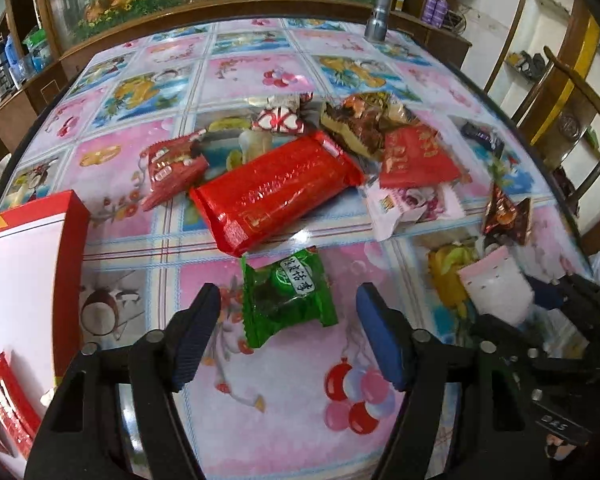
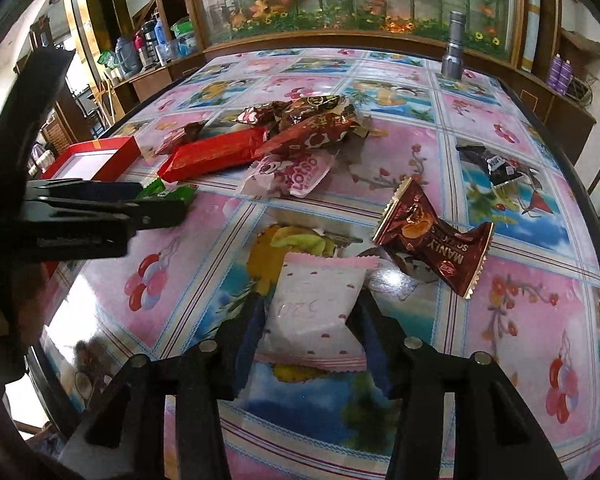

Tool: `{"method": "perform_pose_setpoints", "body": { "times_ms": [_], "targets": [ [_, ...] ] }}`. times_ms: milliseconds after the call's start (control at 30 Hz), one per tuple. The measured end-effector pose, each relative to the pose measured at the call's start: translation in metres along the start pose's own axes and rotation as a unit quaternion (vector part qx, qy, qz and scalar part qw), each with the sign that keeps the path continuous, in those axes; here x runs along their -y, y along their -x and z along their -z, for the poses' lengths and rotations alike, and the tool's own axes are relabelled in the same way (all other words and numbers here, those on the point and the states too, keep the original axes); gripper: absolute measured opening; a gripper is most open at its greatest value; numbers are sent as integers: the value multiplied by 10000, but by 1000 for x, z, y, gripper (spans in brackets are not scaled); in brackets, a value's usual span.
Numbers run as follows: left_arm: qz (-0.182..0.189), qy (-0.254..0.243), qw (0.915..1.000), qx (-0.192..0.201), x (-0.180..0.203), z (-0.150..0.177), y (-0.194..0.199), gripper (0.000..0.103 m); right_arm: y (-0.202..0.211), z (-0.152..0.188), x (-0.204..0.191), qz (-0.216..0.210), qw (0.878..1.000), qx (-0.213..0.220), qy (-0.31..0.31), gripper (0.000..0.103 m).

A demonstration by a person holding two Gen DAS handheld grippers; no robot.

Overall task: Organize snacks
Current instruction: 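Grasp the white candy pouch with the right tool while the left tool reaches the green packet, then carry the green packet in the left tool into the box and release it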

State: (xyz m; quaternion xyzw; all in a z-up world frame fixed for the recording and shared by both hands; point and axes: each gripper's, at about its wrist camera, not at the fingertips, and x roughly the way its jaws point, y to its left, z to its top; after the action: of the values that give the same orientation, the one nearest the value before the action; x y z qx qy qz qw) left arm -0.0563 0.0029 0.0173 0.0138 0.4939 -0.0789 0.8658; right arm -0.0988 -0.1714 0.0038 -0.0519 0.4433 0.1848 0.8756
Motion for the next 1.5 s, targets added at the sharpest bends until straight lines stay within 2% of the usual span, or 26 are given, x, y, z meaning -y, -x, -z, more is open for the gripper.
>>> {"method": "perform_pose_setpoints", "body": {
  "times_ms": [33, 100, 200, 400, 433, 567, 667, 767, 867, 1000, 1267, 1500],
  "targets": [
    [-61, -95, 9999, 104, 2, 1, 1, 59, 0, 0, 0, -10, 10000, -1, 0, 51],
    [-69, -189, 9997, 155, 3, 0, 1, 47, 0, 0, 0, -22, 10000, -2, 0, 52],
    [7, -178, 9996, 232, -1, -3, 1, 38, 0, 0, 0, -7, 10000, -5, 7, 52],
    [58, -258, 9991, 325, -4, 1, 3, 33, -1, 0, -2, 74, 9999, -30, 70, 51],
    [103, -242, 9991, 323, -5, 2, 5, 33, -1, 0, -3, 98, 9999, -39, 75, 46],
    [158, -221, 9991, 339, -9, 8, 11, 33, 2, -3, -2, -490, 9986, -70, -172, 43],
    [242, -136, 9986, 446, -16, 12, 24, 33, 4, -6, -9, -504, 9986, -2, -132, 43],
    [201, -161, 9973, 693, -23, 17, 47, 33, 10, -12, -20, -812, 9966, 84, -107, 43],
    [128, -138, 9950, 978, -38, 23, 73, 34, 14, -22, -34, -923, 9956, 173, -35, 43],
    [-61, 156, 9920, 1248, -77, 37, 104, 34, 15, -39, -64, -1305, 9911, 247, 45, 43],
    [-640, 819, 9849, 1387, -166, 70, 131, 34, 2, -80, -168, -1838, 9795, 535, 626, 43],
    [-934, 1136, 9806, 1297, -215, 95, 130, 34, -40, -99, -254, -2161, 9720, 207, 899, 43]
  ]
}}
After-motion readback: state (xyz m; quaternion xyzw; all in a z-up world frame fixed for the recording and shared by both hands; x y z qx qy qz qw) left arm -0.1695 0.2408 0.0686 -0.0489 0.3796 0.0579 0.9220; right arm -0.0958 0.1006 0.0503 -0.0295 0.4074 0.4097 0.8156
